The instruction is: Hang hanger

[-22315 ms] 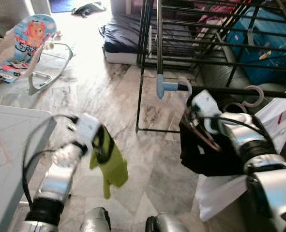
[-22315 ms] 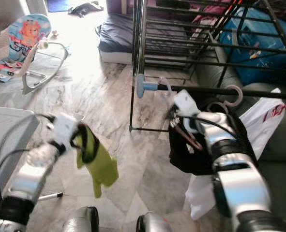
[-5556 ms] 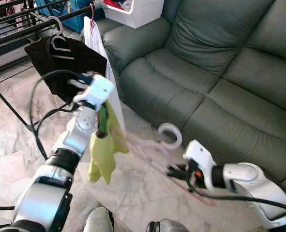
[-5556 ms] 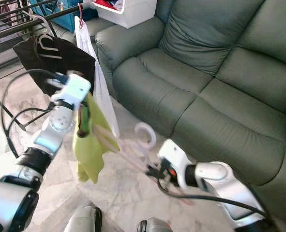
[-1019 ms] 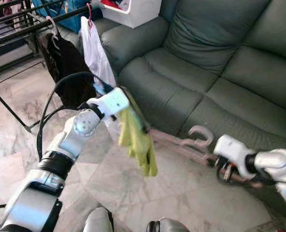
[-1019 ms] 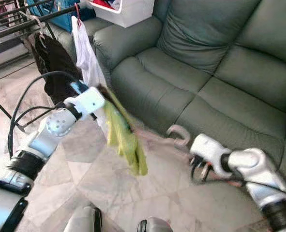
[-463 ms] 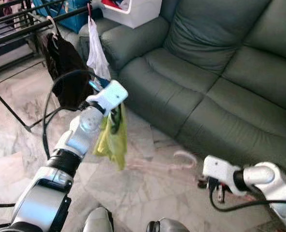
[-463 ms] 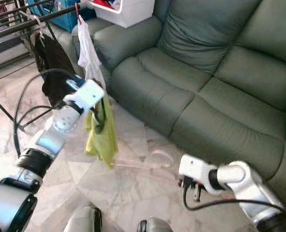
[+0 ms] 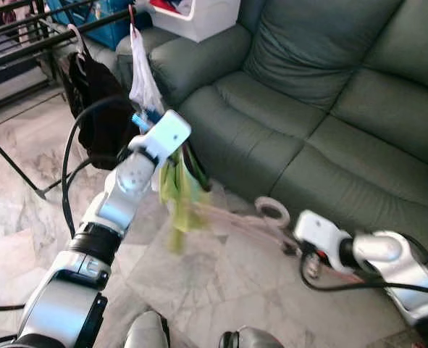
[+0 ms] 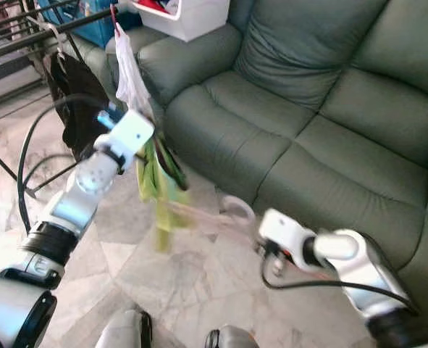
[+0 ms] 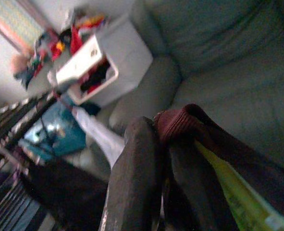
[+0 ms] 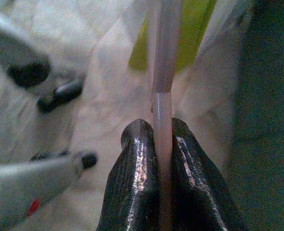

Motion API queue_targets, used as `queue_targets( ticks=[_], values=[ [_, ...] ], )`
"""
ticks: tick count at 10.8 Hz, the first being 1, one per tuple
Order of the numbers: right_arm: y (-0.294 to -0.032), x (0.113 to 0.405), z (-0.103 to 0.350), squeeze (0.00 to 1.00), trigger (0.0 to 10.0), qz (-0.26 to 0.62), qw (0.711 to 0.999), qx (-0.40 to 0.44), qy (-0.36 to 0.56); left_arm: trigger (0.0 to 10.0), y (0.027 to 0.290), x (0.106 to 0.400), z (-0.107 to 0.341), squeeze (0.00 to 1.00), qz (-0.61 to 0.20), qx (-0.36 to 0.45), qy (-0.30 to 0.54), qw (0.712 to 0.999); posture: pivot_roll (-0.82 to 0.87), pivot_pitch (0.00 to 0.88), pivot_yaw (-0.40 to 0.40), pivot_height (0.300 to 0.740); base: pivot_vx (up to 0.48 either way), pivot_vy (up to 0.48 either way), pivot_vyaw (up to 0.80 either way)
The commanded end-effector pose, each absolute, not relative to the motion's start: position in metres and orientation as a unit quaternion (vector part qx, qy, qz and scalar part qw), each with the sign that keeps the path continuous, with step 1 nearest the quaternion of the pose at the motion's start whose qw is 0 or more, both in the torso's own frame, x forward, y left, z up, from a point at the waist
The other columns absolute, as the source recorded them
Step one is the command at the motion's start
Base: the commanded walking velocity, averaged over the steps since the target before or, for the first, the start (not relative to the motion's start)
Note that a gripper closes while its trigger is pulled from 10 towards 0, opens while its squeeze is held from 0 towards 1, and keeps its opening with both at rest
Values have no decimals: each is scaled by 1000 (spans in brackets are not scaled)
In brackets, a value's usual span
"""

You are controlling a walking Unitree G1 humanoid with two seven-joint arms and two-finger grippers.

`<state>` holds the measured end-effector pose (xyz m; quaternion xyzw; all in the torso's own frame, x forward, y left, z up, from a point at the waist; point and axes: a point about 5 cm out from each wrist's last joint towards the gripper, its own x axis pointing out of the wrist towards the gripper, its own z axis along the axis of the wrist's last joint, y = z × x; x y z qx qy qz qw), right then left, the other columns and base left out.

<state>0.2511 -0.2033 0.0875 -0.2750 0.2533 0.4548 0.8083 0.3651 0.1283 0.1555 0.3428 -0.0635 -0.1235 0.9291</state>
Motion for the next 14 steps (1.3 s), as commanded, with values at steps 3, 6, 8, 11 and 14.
queue_targets(
  ticks=[3,6,8,11,14],
  values=[
    [-189,249,108,0,10000,462,827,-259,189,10000,139,365,149,0,-96,341,-48,934,-47,72,-55,740,0,0,0],
    [-200,244,120,0,10000,459,814,-307,182,10000,145,371,148,0,-85,355,-45,930,-54,71,-55,740,0,0,0],
    [-208,251,121,0,10000,434,824,-311,188,10000,142,373,151,0,-87,353,-52,930,-56,72,-54,740,0,0,0],
    [-199,263,111,0,10000,422,837,-298,182,10000,135,371,161,0,-95,340,-71,933,-46,75,-56,740,0,0,0],
    [-186,275,112,0,10000,425,844,-282,163,10000,132,369,162,0,-92,333,-76,935,-34,78,-57,740,0,0,0]
  ],
)
